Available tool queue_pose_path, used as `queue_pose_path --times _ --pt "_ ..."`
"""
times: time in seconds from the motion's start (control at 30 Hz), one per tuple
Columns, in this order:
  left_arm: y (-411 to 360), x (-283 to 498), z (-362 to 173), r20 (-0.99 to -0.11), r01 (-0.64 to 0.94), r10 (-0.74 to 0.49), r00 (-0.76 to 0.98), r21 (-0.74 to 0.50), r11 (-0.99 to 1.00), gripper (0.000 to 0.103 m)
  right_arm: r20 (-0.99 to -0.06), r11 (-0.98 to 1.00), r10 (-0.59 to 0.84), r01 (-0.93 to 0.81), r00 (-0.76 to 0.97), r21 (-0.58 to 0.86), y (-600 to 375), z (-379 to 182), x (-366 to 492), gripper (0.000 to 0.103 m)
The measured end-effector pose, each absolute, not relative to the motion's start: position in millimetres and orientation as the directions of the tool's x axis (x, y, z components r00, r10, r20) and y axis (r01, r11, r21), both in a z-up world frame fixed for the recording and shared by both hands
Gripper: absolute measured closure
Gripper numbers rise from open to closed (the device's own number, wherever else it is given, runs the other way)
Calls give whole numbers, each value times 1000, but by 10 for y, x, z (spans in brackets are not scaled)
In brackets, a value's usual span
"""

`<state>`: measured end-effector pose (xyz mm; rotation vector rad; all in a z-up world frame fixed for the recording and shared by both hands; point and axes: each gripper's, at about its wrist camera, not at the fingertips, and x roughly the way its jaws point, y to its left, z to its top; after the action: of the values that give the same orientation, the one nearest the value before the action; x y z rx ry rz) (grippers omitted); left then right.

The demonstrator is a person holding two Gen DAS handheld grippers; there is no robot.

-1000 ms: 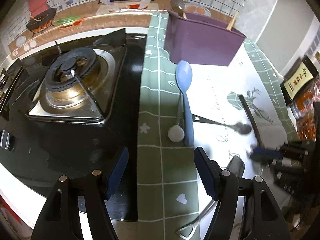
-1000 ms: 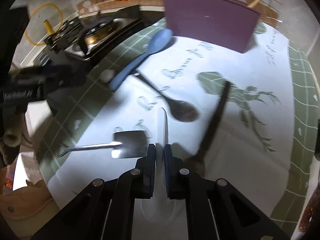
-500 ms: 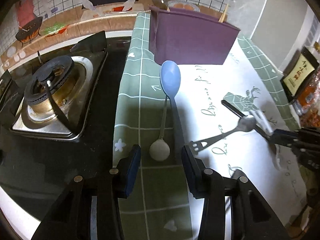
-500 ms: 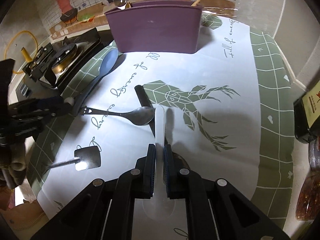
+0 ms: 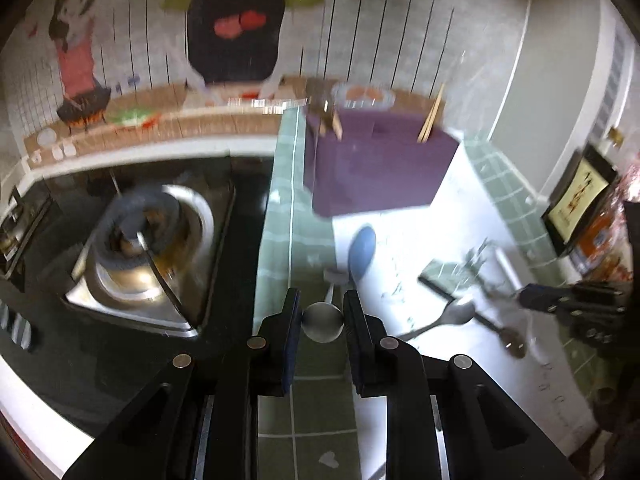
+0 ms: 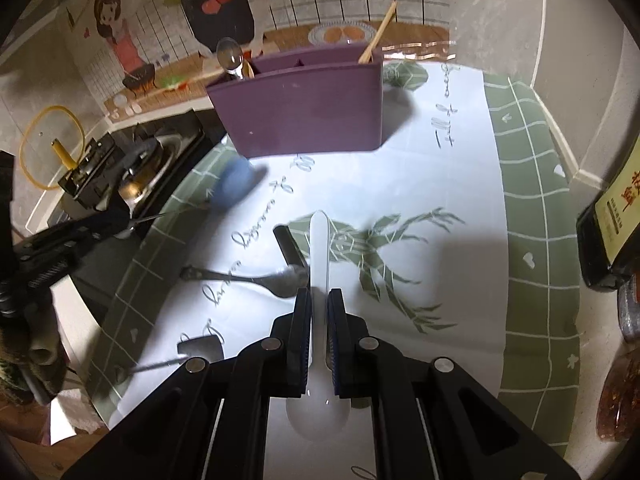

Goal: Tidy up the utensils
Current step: 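Grasp the white plastic spoon with the right tool while the left tool grasps a small metal spoon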

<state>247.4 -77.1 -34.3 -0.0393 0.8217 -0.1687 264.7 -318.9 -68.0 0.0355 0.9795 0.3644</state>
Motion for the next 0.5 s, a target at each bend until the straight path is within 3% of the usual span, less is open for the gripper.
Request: queue_pose_path --times 0.23,0.5 --pt "-747 2407 -54 -682 155 -183 709 -102 983 81 -794 933 338 -291 506 212 -3156 -668 2673 95" --pt "-589 2401 -151 -699 127 -196 688 -150 981 81 -838 943 286 -291 464 161 -3078 -908 2719 95"
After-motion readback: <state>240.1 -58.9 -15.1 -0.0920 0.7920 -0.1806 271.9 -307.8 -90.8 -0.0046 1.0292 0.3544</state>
